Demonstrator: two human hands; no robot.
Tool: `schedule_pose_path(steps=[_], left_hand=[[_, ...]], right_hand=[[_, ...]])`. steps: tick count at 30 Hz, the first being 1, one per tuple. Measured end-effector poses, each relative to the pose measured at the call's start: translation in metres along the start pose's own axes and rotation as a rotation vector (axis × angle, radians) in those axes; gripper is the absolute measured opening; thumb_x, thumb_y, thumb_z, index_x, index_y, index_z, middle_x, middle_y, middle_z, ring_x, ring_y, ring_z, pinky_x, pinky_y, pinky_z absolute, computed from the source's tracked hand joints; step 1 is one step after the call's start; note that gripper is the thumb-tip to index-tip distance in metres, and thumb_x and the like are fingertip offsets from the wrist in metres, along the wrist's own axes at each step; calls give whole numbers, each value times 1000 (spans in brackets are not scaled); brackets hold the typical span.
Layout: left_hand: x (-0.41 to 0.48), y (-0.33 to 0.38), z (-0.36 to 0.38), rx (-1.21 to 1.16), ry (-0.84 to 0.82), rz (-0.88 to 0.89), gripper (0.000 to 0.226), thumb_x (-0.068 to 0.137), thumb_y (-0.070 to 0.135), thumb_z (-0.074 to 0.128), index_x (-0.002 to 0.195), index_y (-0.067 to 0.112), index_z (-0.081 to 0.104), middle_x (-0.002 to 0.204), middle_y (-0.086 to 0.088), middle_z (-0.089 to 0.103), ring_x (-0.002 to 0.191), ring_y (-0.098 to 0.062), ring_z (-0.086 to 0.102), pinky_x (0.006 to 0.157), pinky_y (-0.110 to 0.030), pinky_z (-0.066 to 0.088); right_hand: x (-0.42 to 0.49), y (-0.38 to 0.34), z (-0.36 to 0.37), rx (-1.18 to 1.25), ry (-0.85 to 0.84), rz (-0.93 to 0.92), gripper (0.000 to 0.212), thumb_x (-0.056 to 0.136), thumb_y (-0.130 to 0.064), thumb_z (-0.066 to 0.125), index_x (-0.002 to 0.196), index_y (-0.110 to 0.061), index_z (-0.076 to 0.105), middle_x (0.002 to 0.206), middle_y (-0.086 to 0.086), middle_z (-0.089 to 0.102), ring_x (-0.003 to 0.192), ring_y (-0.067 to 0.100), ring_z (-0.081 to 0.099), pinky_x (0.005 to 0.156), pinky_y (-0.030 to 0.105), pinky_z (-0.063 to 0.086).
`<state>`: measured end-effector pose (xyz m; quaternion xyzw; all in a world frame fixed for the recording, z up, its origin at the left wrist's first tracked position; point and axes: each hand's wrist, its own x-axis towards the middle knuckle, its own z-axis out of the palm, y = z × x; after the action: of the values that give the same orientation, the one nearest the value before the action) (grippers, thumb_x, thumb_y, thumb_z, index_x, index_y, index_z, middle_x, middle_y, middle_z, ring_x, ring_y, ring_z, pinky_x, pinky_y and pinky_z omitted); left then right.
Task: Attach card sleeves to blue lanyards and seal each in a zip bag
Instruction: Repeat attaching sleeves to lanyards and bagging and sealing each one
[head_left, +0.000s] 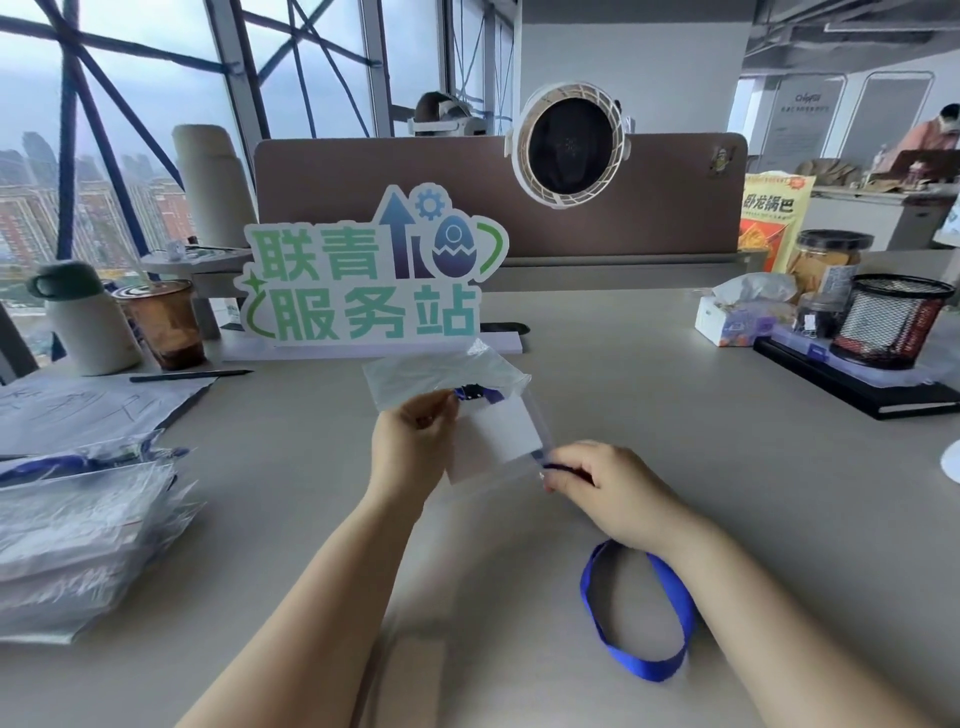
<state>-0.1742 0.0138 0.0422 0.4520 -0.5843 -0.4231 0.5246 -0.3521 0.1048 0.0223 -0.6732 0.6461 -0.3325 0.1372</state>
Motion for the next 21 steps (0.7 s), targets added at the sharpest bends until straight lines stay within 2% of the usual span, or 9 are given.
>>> schedule_pose_path(steps=[2, 4, 7, 10, 13, 16, 21], left_hand=[[4, 0, -4, 3, 92, 9, 15, 91, 15, 59, 93, 18, 73, 71, 8, 63, 58, -4, 53, 57, -21, 43], [8, -2, -6, 78, 117, 57, 18, 92, 15, 56, 99, 20, 72, 88, 3, 65, 75, -13, 59, 70, -27, 48], [5, -4, 0, 285, 63, 211, 22, 94, 14, 53, 106, 18, 71, 101, 3, 59, 88, -16, 56, 77, -25, 42], [1, -5, 6, 422, -27, 389, 20, 93, 13, 56, 103, 16, 72, 96, 2, 61, 86, -15, 54, 75, -22, 38], [-1, -8, 9, 495, -158, 554, 16, 91, 10, 59, 97, 13, 73, 90, -1, 61, 87, -21, 54, 75, -23, 37], [-2, -7, 7, 542, -268, 717, 16, 91, 12, 56, 96, 14, 72, 88, 8, 54, 90, -22, 52, 78, -24, 36], [-4, -3, 2, 482, -411, 761, 21, 90, 19, 51, 97, 17, 70, 88, 22, 51, 88, -12, 47, 78, -10, 34]], right_hand=[[-4, -3, -2, -78, -88, -57, 14, 92, -27, 54, 87, -20, 65, 81, -7, 58, 80, 10, 55, 80, 29, 44], [-6, -7, -1, -126, -137, -117, 15, 93, -26, 54, 87, -18, 65, 78, -6, 54, 77, 11, 52, 78, 30, 43], [-5, -10, 1, -132, -23, -240, 8, 87, -25, 63, 89, -21, 70, 73, -11, 54, 72, 8, 51, 71, 22, 41], [-2, -13, -1, -65, 142, -294, 3, 80, -24, 71, 81, -21, 70, 72, -17, 57, 70, 5, 52, 68, 16, 37], [-1, -16, -6, 29, 262, -288, 9, 75, -20, 76, 77, -21, 67, 73, -12, 62, 70, 9, 55, 66, 21, 41], [-1, -17, -11, 178, 353, -215, 14, 73, -15, 78, 77, -21, 66, 73, -7, 64, 69, 16, 57, 64, 26, 45], [1, -15, -20, 400, 398, -109, 13, 73, -11, 77, 77, -19, 67, 78, -10, 68, 71, 3, 60, 68, 12, 45]])
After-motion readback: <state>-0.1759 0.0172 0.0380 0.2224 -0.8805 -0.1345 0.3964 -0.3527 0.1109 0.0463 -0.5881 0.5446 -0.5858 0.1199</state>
